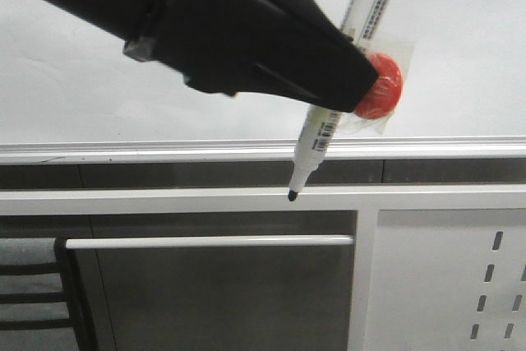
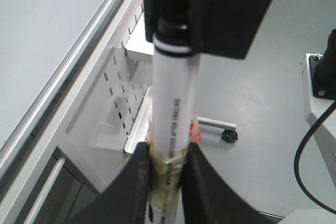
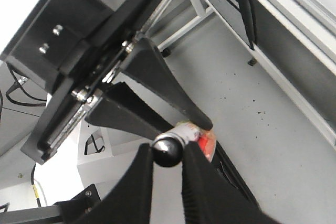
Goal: Write number 1 on whiteboard
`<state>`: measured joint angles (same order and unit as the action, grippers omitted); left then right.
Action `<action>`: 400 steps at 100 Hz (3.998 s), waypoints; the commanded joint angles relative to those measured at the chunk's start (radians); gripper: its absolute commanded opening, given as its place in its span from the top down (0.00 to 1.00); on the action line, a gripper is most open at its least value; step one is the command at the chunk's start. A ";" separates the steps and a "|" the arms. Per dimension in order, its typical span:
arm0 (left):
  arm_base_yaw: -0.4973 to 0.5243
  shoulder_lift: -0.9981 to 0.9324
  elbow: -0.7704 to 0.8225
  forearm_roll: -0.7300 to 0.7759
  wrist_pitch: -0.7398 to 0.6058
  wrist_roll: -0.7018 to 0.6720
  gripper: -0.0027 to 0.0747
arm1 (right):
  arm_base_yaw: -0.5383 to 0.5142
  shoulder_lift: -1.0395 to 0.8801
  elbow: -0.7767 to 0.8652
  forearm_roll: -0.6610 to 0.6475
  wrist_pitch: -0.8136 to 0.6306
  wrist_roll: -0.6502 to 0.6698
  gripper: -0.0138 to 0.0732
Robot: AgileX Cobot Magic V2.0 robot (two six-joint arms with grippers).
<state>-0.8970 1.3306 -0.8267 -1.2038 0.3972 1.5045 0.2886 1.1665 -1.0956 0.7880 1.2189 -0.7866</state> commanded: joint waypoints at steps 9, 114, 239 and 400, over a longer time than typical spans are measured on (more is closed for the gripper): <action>0.019 -0.037 -0.036 -0.072 0.002 -0.005 0.77 | 0.000 -0.009 -0.030 0.058 -0.026 -0.002 0.91; 0.438 -0.656 0.196 -0.200 -0.332 -0.294 0.99 | 0.000 -0.686 0.402 0.034 -0.681 -0.020 0.90; 0.438 -0.686 0.212 -0.176 -0.416 -0.290 0.99 | 0.000 -0.266 0.293 0.216 -0.890 -0.332 0.90; 0.229 -0.157 0.008 -0.169 0.265 -0.023 0.46 | 0.000 -0.118 0.049 0.212 -0.207 -0.218 0.90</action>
<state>-0.6247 1.1683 -0.7749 -1.3257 0.7159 1.4641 0.2886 1.0426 -0.9939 0.9399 1.0037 -1.0055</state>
